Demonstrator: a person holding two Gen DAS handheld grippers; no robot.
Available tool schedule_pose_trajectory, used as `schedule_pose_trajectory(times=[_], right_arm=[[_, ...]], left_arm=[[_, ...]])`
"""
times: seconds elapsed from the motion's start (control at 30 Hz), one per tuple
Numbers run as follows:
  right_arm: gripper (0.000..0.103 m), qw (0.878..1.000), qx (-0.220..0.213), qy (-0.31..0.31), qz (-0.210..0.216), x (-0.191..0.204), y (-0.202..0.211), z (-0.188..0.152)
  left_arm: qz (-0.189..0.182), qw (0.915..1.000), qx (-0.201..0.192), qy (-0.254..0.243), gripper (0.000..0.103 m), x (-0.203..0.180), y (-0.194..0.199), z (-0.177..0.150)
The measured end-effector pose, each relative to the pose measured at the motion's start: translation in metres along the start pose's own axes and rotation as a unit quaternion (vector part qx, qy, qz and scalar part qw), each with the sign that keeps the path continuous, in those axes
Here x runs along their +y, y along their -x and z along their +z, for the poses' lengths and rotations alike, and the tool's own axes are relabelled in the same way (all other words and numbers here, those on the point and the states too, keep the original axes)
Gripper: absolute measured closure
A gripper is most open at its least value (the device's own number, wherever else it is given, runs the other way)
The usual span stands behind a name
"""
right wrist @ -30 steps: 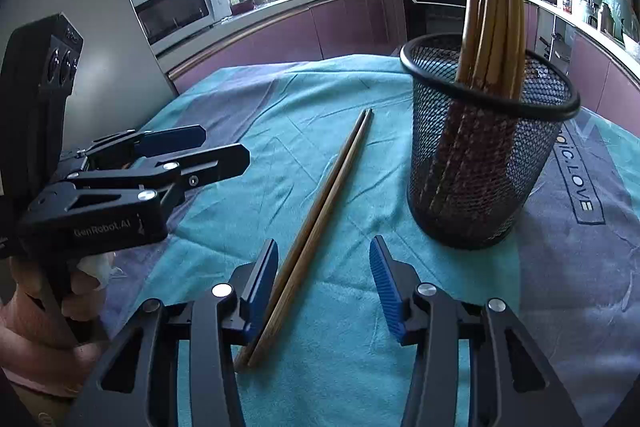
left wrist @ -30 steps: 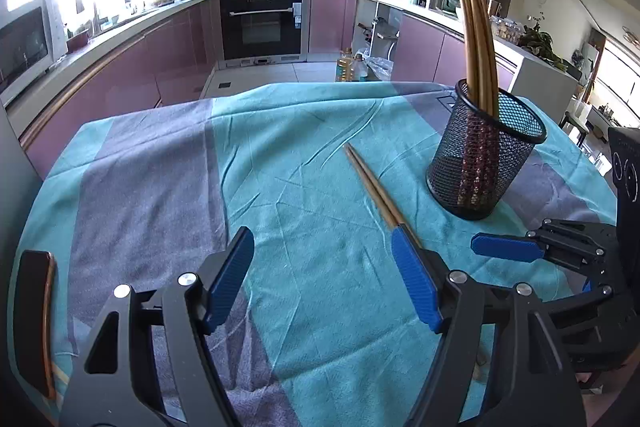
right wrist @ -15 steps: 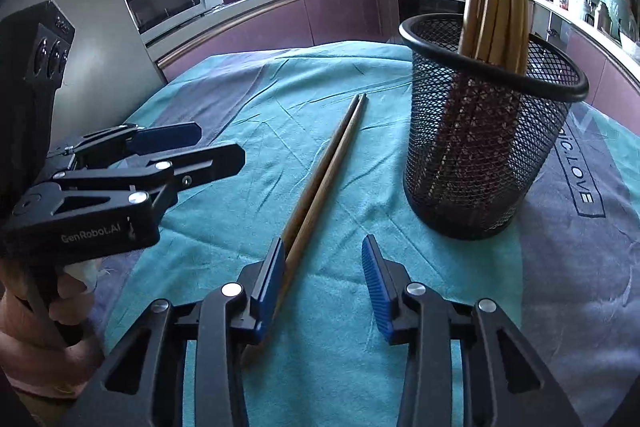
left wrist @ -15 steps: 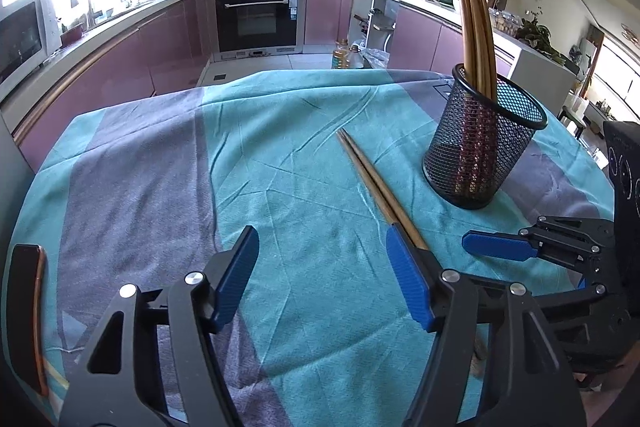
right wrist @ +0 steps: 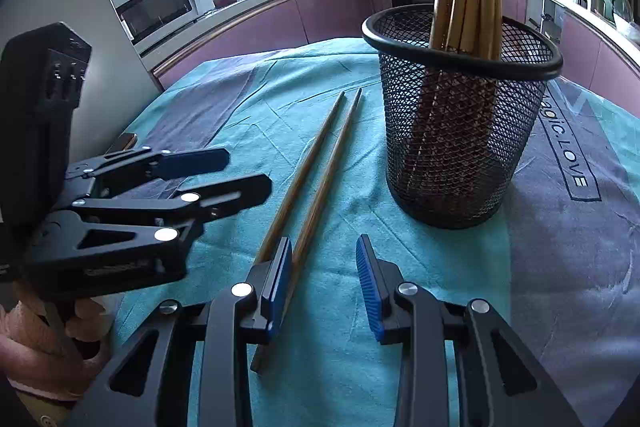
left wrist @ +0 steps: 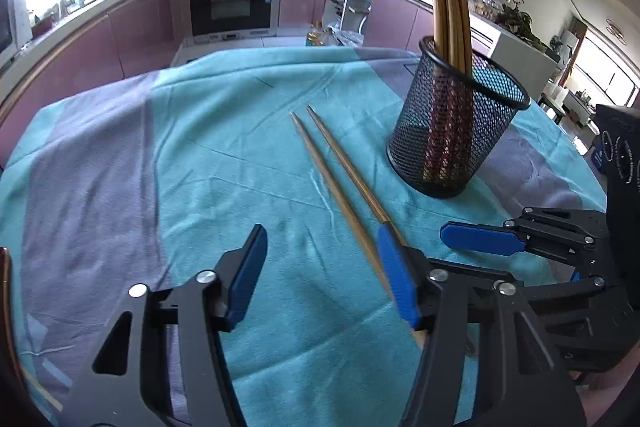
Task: Organize utensils
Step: 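Lower both open grippers toward the two chopsticks on the cloth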
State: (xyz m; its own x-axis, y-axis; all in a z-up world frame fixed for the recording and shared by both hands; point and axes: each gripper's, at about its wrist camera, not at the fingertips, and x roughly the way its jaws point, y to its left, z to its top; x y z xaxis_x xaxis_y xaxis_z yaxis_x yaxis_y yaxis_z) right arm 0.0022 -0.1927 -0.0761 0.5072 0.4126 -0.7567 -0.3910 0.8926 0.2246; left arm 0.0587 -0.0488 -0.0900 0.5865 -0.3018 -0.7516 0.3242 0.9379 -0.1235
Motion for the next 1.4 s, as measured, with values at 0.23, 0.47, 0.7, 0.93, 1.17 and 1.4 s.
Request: schedule_pose_trajectory(times=[0.23, 0.47, 0.7, 0.93, 1.17, 1.4], right_arm=[[0.071, 1.000, 0.000, -0.004, -0.001, -0.003, 0.000, 0.001], [0.071, 1.000, -0.001, -0.003, -0.002, -0.004, -0.002, 0.003], [0.071, 1.000, -0.009, -0.004, 0.001, 0.000, -0.007, 0.013], [0.075, 1.000, -0.009, -0.005, 0.001, 0.001, -0.017, 0.022], [0.078, 1.000, -0.004, -0.010, 0.000, -0.001, -0.023, 0.022], [0.079, 1.000, -0.001, -0.021, 0.001, -0.004, -0.021, 0.022]], left_arm=[[-0.014, 0.9996, 0.024, 0.002, 0.055, -0.007, -0.018, 0.002], [-0.007, 0.9995, 0.029, 0.000, 0.059, -0.006, -0.022, 0.003], [-0.010, 0.9995, 0.031, 0.003, 0.065, -0.002, -0.019, 0.000], [-0.014, 0.9994, 0.032, 0.002, 0.069, 0.000, -0.016, -0.003], [-0.023, 0.9992, 0.032, 0.003, 0.070, 0.003, -0.013, -0.005], [-0.031, 0.9990, 0.033, 0.006, 0.073, 0.007, -0.012, -0.005]])
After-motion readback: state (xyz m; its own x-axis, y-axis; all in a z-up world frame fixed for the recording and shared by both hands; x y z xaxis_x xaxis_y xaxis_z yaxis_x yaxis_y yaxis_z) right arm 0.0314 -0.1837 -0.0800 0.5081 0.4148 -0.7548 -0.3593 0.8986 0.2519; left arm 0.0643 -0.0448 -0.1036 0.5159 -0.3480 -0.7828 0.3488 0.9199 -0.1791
